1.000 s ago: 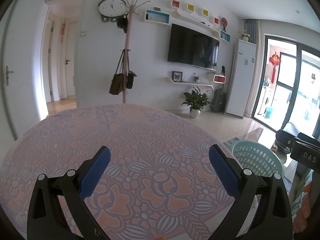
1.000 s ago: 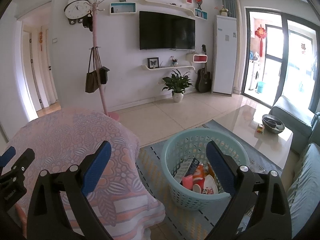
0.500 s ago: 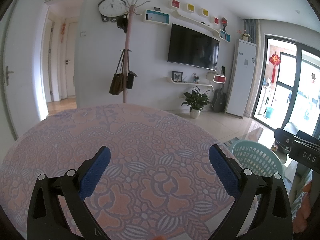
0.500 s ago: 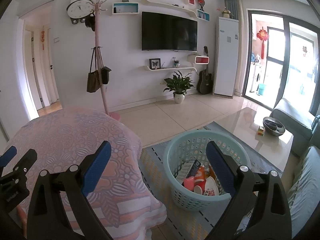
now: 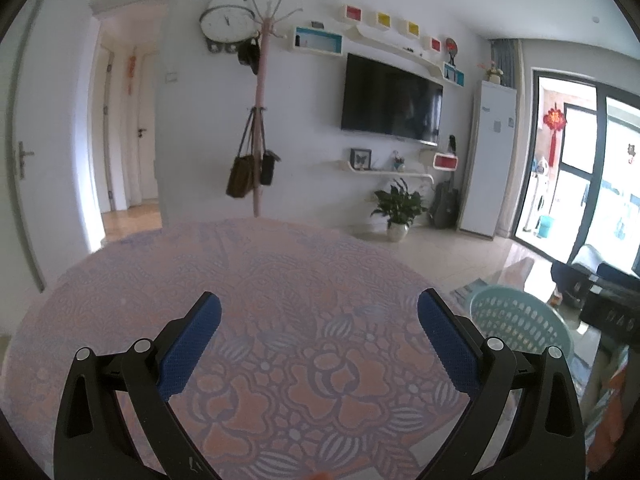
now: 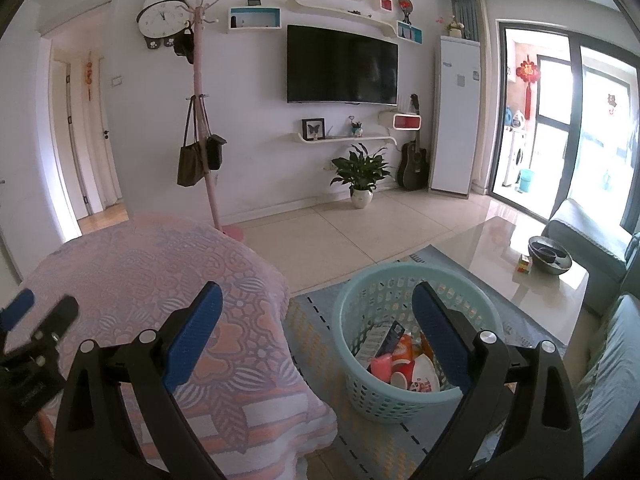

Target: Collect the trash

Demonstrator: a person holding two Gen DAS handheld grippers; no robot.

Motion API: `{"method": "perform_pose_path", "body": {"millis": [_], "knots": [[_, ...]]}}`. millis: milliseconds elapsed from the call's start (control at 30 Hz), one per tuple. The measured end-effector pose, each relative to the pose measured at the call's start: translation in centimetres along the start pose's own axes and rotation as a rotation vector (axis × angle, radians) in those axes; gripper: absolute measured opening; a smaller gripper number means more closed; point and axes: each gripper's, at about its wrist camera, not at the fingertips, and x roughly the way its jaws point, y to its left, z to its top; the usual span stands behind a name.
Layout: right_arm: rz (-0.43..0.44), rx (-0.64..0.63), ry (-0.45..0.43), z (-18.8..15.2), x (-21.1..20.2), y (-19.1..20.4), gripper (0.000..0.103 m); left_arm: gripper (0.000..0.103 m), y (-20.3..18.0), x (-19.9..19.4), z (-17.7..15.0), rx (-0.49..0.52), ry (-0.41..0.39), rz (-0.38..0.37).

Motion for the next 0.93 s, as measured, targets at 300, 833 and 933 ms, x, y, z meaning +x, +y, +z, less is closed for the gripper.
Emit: {"method": "perform_pose_path", "body": {"millis": [300,833,933], "knots": [[0.010,0.015,-0.012,0.3,-1.2,-0.3,0.091,0.095,-0.7,-3.3,1.4,0.020,-0.010,0.002],[0.033,-0.017,-0.022,0.8,-3.7,1.3,0.091,0.095,-0.1,-5.4,1.3,0.005,0.055,-0.008],[0.042,-0.022,-0.038,0.9,-4.4,1.8,0.091,0.095,0.3,-6.3,1.4,0.003,0.046,-0.014]]}}
